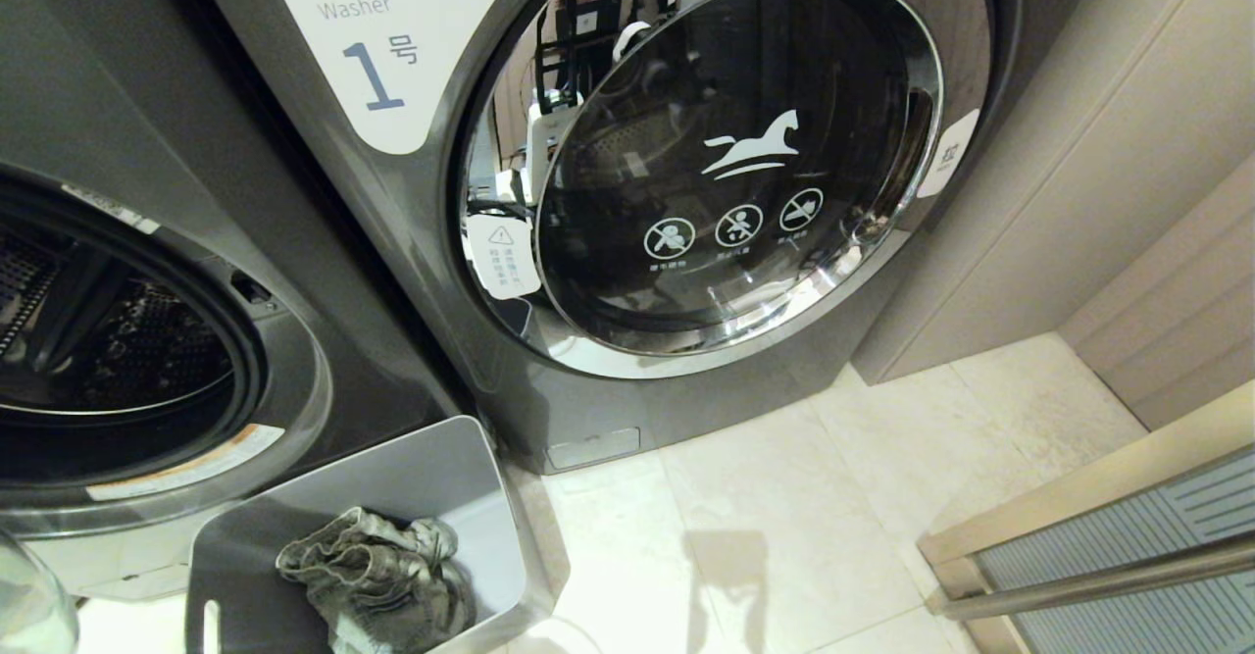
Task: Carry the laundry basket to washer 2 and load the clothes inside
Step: Open the lid of the washing machine
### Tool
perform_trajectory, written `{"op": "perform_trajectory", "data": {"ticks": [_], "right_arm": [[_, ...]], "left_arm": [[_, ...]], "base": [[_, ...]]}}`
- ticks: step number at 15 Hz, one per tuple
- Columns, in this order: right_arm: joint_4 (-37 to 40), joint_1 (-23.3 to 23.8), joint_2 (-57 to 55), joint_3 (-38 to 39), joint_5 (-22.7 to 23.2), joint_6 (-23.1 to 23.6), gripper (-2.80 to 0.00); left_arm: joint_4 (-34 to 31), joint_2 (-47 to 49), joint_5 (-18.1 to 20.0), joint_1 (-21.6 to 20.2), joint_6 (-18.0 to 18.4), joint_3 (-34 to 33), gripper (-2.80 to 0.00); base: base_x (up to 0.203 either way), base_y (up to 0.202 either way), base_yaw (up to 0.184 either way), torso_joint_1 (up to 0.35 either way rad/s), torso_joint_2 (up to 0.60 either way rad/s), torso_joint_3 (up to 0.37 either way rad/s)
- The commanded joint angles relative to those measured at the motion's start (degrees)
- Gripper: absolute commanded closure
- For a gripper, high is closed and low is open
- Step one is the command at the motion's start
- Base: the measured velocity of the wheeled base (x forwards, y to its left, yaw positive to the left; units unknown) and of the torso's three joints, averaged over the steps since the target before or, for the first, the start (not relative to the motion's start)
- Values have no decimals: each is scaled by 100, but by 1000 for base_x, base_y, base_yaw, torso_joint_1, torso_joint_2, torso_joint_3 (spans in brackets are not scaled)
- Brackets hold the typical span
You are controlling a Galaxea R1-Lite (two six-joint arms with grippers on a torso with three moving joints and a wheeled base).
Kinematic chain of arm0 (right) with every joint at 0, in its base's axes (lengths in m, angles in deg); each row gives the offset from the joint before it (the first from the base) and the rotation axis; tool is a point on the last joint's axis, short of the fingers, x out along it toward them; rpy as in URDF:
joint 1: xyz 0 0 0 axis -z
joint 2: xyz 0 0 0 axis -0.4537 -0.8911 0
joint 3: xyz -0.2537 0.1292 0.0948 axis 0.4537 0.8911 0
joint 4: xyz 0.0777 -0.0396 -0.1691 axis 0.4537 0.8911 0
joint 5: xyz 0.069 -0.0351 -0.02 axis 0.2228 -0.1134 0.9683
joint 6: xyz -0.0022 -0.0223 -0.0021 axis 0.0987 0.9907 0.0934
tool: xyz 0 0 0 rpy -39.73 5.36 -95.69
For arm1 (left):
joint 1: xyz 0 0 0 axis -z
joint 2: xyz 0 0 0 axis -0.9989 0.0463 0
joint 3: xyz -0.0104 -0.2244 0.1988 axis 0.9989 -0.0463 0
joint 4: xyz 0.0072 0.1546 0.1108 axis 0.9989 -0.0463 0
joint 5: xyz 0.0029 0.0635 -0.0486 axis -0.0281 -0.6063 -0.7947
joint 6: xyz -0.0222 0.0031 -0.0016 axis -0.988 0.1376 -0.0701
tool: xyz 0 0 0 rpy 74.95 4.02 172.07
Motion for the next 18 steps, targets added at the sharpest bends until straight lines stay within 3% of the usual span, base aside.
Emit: {"op": "perform_trajectory", "data": {"ticks": [1,7,12,14,18], "right_arm": [[-11,-2,0,229,3,7,0],[-11,-2,-6,229,3,7,0],[-11,-2,0,229,3,7,0],[-11,-2,-4,229,3,7,0],[-11,-2,0,229,3,7,0]], "left_arm": [[1,454,-215,4,-56,224,0],[64,960,-361,-36,-261,661,0],[112,1441,-1820,-103,-947,1018,0],[79,1596,-2475,-118,-996,1124,0],[60,1868,-2949,-424,-1000,1303,0]], "base": [[0,0,0,0,0,0],[0,0,0,0,0,0],[0,0,0,0,0,0],[0,0,0,0,0,0],[0,0,0,0,0,0]]}}
